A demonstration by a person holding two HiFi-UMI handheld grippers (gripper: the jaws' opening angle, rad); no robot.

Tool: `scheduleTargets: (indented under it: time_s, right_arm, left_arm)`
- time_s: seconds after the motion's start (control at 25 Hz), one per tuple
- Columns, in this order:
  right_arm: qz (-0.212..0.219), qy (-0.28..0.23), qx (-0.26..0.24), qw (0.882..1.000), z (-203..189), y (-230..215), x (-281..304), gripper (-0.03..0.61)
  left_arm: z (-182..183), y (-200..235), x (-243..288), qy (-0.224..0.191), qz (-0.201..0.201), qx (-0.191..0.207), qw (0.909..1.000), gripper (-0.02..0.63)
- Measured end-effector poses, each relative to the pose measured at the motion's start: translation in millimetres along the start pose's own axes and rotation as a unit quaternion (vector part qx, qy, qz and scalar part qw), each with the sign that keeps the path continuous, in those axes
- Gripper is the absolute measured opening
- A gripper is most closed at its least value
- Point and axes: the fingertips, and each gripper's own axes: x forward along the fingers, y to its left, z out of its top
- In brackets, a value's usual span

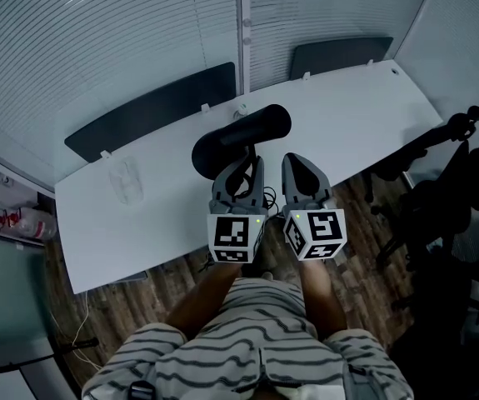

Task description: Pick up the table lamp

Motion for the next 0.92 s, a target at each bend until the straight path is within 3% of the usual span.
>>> scheduleTargets:
  time_s: [0.92]
  right_arm:
    - [-0.001,0.007,-0.007,1.000,-3.6,-1.7,2.3,0.011]
  left_arm:
    - [1.1,2.3,3.7,0.001,0.001,-0.011,0.9999,0.044]
